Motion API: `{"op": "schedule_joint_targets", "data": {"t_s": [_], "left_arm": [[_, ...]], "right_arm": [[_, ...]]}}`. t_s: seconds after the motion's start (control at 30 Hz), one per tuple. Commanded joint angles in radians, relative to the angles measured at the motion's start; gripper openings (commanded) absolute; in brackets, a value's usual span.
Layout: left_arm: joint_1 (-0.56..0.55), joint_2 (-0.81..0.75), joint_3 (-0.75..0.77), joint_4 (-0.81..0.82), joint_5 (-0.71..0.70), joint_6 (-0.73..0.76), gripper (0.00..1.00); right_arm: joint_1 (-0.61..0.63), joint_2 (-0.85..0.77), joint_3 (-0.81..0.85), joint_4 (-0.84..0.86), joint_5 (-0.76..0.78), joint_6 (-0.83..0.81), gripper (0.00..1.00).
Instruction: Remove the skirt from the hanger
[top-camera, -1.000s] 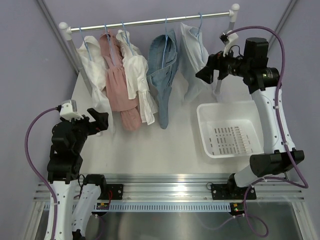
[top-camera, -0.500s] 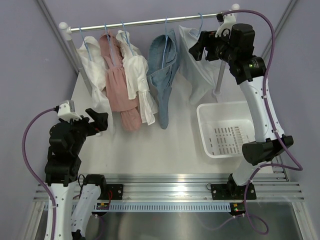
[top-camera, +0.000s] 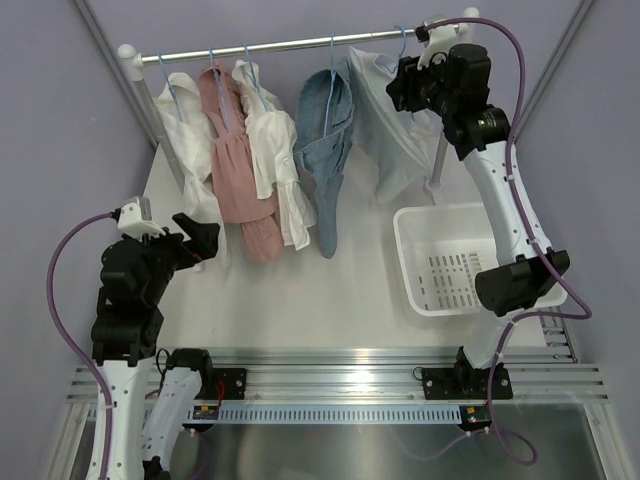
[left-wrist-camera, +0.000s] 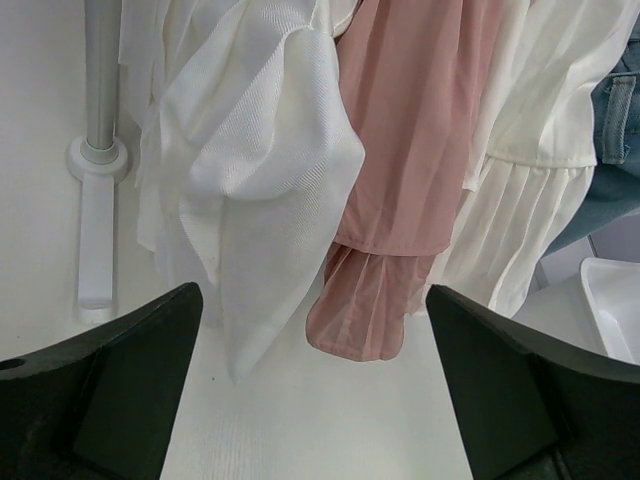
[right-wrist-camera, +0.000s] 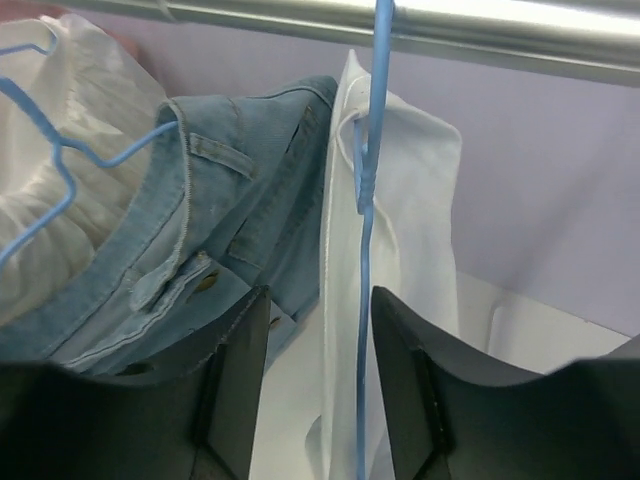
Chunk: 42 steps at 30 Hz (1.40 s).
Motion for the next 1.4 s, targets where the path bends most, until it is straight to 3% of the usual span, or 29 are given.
{"op": "schedule_joint_targets", "data": {"t_s": [0.0,0.2,0.37,0.43,0.63,0.93,1.37], "left_arm": [[0.004,-0.022,0.017,0.042,0.036,-0.028,0.99],[0.006,-0.039,0.004,0.054,0.094,-0.050,0.99],[0.004,-0.019,0.032,0.091,0.229,-0.053,0.99],[0.004,-0.013,0.035,0.114,0.273,-0.060,0.99],[-0.002,0.047,0.081,0.180,0.390,-0.132,0.99],[-0.059,0.128,0.125,0.189,0.364,-0.119,0.99],[-0.321,0.265,0.211,0.206,0.171,-0.154,0.99]], "right_arm": [[0.000,0.026,0.030,0.065,0.037,-0.079,0.51],[0.000,0.053,0.014,0.093,0.037,-0.093,0.41],[0.000,0.066,0.031,0.105,0.036,-0.096,0.15],[0.000,0.064,0.040,0.108,0.039,-0.096,0.00],[-0.002,0.060,0.112,0.111,0.037,-0.085,0.00],[-0.005,0.024,0.214,0.101,0.014,-0.036,0.00],[-0.072,-0.271,-0.172,-0.036,-0.118,-0.162,0.00]]}}
